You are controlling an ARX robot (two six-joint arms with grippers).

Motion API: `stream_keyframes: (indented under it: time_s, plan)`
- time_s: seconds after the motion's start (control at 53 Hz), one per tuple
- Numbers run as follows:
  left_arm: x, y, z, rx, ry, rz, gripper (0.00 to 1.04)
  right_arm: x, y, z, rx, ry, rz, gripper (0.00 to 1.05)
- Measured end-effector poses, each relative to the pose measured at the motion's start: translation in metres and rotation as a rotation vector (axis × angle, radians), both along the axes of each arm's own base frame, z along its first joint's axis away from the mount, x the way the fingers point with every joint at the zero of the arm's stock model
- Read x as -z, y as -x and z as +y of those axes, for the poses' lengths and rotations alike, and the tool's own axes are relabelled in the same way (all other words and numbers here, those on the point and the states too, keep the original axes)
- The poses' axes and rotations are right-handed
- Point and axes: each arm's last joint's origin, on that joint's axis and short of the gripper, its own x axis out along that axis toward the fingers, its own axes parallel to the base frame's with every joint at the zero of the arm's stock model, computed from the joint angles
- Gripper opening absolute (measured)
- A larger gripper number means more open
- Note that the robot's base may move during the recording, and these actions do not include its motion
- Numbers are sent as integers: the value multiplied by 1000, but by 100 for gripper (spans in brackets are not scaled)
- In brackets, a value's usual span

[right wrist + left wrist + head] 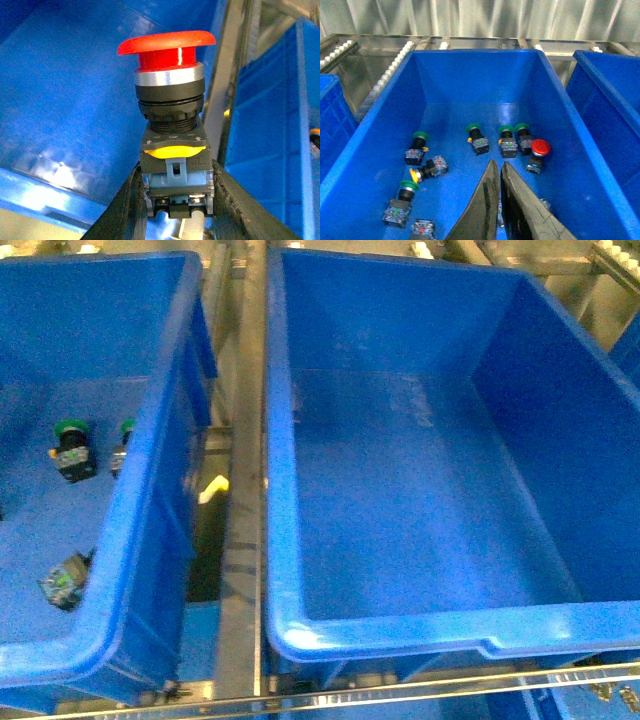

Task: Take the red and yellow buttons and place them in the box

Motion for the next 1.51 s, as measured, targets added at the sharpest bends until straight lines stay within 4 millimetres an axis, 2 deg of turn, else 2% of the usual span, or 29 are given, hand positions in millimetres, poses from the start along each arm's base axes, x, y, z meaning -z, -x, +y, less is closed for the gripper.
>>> stream_keyframes:
  time_s: [0.622,0.717,0.773,0.849,0.943,1.188,1.358,1.509]
  plan:
    - [0,0,0,2,-1,0,2,2,-3,3,-21,-6,4,27]
    - [0,0,0,4,-1,0,15,1,-4,4,-18,-14,-8,27]
    - [0,0,0,4,-2,0,25,1,-5,4,-8,-15,-6,27]
    - [0,0,0,2,-1,0,45,1,-6,8,-40,-22,-14,27]
    - [0,0,0,0,-1,0,63,0,-6,10,-45,-28,-18,27]
    - [0,0,0,0,-2,0,98,0,-6,11,-49,-37,-20,27]
    - [0,0,0,0,-5,0,96,1,-6,10,-46,-37,-18,27]
    - [0,0,0,0,-5,0,71,1,-6,10,-46,-37,-17,27]
